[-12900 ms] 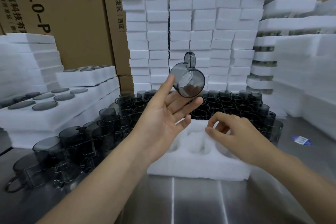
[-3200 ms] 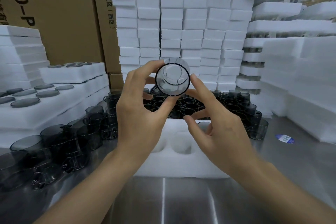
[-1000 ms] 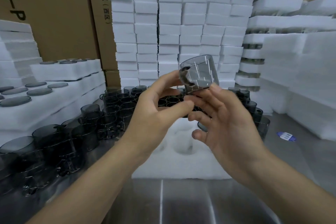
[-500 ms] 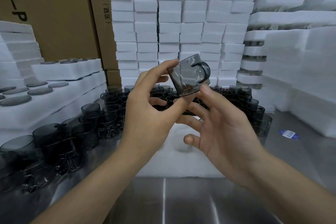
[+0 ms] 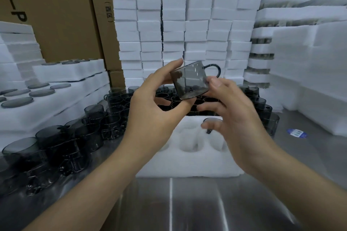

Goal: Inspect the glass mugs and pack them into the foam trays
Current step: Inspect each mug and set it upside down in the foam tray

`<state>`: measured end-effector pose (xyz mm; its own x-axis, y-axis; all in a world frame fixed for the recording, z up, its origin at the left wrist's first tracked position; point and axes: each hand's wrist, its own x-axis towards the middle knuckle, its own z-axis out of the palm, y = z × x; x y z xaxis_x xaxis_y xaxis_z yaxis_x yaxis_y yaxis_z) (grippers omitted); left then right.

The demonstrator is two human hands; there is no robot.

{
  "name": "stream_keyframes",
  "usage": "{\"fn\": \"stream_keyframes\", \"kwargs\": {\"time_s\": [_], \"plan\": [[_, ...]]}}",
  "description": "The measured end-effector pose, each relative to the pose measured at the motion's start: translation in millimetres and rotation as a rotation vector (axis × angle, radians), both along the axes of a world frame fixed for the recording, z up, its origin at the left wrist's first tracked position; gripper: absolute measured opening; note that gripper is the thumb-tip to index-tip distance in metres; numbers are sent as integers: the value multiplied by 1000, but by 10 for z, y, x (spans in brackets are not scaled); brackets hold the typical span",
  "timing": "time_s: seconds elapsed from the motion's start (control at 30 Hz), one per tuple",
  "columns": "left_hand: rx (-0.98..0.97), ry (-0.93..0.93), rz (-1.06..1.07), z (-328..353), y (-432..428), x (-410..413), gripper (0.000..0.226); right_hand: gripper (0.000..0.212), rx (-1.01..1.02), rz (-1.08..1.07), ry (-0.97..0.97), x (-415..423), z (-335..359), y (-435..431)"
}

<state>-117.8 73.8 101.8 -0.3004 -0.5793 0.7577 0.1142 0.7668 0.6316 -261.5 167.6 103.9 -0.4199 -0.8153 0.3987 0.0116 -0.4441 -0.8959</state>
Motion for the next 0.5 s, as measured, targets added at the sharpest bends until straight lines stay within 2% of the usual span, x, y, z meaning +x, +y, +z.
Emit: {"fn": "stream_keyframes", "kwargs": {"time_s": [0.1,0.2,0.5], "plan": [[16,-50,19,-13,-33,-4,66,24,-48,-145,84,-126,27,-12],[58,-96,-6,-33,-74,-9,62,8,-43,-173,137,-240,27,-39],[151,-219,-135,-46,-149,9,58,7,42,-211,104,-352,-59,-114]]}}
